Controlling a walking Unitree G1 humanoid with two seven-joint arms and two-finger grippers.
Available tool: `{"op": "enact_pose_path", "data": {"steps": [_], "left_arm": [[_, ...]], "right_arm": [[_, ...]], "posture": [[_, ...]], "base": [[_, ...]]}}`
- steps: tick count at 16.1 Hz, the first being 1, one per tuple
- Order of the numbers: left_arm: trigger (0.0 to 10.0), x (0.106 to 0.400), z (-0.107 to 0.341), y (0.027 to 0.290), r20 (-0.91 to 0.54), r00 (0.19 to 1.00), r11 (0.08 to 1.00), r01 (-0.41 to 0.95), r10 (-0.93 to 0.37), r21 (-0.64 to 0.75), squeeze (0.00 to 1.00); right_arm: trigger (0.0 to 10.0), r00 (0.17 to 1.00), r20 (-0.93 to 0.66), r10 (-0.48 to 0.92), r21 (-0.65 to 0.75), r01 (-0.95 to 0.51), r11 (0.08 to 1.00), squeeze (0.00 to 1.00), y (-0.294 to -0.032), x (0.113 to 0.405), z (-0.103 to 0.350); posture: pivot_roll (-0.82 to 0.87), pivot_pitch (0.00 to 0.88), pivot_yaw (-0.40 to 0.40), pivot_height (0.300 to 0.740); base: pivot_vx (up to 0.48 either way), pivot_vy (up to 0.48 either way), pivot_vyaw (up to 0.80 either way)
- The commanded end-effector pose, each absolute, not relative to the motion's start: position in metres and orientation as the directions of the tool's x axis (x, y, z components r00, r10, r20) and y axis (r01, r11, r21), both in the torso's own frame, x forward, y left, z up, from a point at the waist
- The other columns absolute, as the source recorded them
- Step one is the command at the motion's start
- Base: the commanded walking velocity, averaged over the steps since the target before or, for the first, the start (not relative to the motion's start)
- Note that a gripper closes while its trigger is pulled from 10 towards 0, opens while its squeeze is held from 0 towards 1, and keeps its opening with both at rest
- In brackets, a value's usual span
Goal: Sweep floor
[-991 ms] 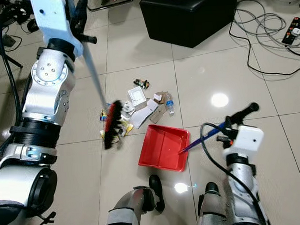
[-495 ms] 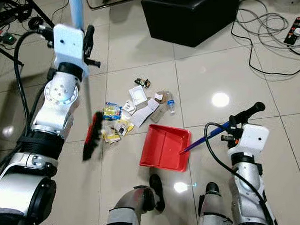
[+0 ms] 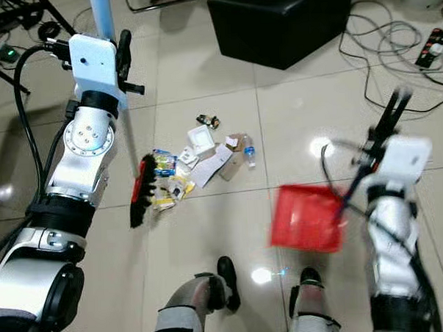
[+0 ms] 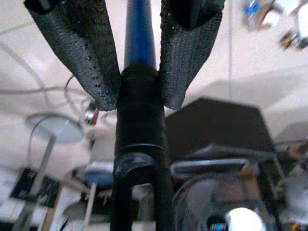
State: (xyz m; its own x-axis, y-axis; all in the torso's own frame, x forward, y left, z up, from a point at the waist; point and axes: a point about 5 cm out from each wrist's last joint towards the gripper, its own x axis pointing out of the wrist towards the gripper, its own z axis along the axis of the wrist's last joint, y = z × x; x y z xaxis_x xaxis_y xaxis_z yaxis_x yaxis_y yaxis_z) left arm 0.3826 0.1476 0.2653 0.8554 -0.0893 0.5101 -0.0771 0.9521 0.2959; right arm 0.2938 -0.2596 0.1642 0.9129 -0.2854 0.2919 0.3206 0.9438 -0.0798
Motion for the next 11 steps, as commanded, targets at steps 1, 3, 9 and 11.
{"op": "enact_pose_path", "data": {"steps": [1,3,9,11], "left_arm": [[10.0,0.379,0.266,0.157,0.537,0.842,0.95,-0.122,-0.056,0.289,0.0],[10.0,0.378,0.257,0.156,0.521,0.852,0.952,-0.113,-0.055,0.285,0.0],[10.0,0.378,0.207,0.149,0.377,0.922,0.955,-0.028,-0.089,0.295,0.0],[10.0,0.376,0.2,0.149,0.357,0.93,0.957,-0.027,-0.082,0.288,0.0]], "right_arm": [[10.0,0.908,0.318,-0.272,-0.069,0.308,0.949,0.0,-0.255,0.293,0.171],[10.0,0.935,0.249,-0.253,-0.101,0.285,0.953,0.0,-0.25,0.293,0.152],[10.0,0.965,0.095,-0.244,-0.134,0.255,0.958,0.0,-0.246,0.284,0.103],[10.0,0.968,0.08,-0.238,-0.136,0.248,0.959,0.0,-0.245,0.282,0.097]], "posture": [[-0.02,0.298,0.189,0.74],[-0.01,0.308,0.182,0.74],[-0.01,0.32,0.189,0.74],[-0.01,0.327,0.19,0.74]], "base": [[0.0,0.0,0.0],[0.0,0.0,0.0],[0.0,0.0,0.0],[0.0,0.0,0.0]]}}
